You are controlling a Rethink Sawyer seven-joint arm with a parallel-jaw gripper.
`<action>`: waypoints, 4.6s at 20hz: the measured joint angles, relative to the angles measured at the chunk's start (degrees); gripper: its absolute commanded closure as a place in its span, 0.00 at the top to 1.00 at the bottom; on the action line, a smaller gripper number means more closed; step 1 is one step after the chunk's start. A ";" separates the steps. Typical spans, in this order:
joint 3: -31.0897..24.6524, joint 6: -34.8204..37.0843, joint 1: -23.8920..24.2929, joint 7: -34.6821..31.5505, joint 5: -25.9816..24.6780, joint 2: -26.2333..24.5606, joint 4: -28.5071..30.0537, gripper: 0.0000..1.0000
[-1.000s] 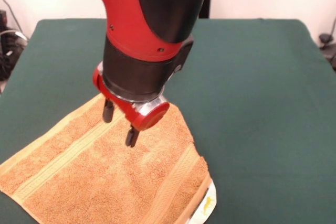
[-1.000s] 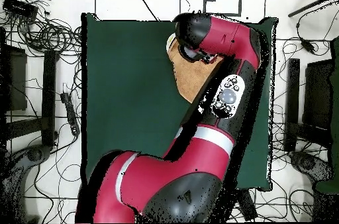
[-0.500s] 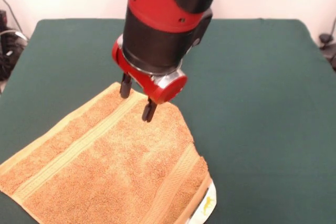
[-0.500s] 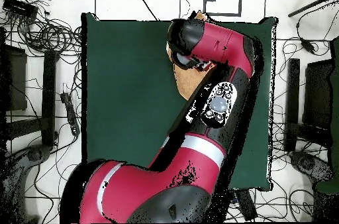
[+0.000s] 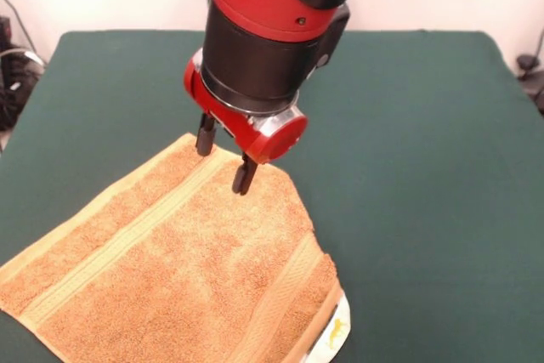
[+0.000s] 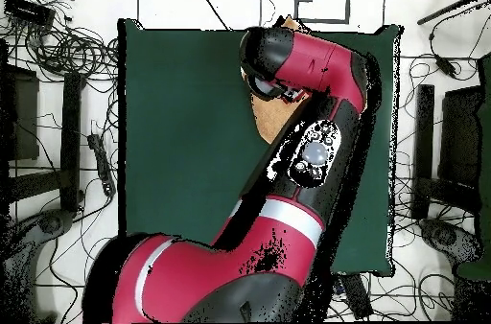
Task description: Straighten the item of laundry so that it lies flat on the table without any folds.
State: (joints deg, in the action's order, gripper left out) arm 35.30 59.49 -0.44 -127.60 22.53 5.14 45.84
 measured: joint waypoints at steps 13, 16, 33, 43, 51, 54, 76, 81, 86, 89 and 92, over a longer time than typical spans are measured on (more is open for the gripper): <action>-0.07 -6.21 0.48 0.00 -0.01 -2.84 -0.43 1.00; -0.09 -6.73 0.91 0.00 -0.01 -3.40 -0.66 1.00; -0.07 -6.74 5.18 0.00 0.00 -9.39 -6.10 1.00; -0.30 -4.82 7.01 0.00 0.01 -12.81 -10.42 1.00; -1.20 -3.17 7.29 0.00 -0.01 -12.93 -11.68 1.00; -2.12 -3.16 7.58 0.00 -0.04 -12.80 -11.67 1.00; -8.76 -3.86 10.58 0.00 -0.43 -11.00 -10.60 1.00; -8.76 -3.89 10.56 0.00 -0.61 -10.97 -10.61 1.00; -8.78 -4.10 10.31 0.00 -1.86 -10.79 -10.62 1.00; -8.79 -4.61 10.04 0.00 -3.27 -10.59 -10.57 1.00; -8.79 -5.27 9.80 0.00 -4.74 -10.08 -9.96 1.00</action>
State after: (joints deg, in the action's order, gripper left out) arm 26.51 54.22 9.36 -127.60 17.79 -4.95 35.87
